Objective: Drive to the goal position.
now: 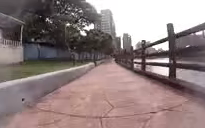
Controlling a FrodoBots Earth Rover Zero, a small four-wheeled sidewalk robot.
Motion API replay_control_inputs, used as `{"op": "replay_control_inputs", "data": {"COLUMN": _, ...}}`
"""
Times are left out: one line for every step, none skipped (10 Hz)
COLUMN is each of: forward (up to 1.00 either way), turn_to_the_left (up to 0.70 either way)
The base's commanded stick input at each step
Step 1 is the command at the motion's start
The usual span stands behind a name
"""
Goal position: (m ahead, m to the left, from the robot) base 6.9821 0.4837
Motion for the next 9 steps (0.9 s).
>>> {"op": "replay_control_inputs", "data": {"forward": 1.00, "turn_to_the_left": 0.20}}
{"op": "replay_control_inputs", "data": {"forward": 1.00, "turn_to_the_left": 0.00}}
{"op": "replay_control_inputs", "data": {"forward": 1.00, "turn_to_the_left": 0.00}}
{"op": "replay_control_inputs", "data": {"forward": 1.00, "turn_to_the_left": 0.00}}
{"op": "replay_control_inputs", "data": {"forward": 1.00, "turn_to_the_left": 0.00}}
{"op": "replay_control_inputs", "data": {"forward": 1.00, "turn_to_the_left": 0.00}}
{"op": "replay_control_inputs", "data": {"forward": 1.00, "turn_to_the_left": 0.00}}
{"op": "replay_control_inputs", "data": {"forward": 1.00, "turn_to_the_left": 0.00}}
{"op": "replay_control_inputs", "data": {"forward": 1.00, "turn_to_the_left": 0.00}}
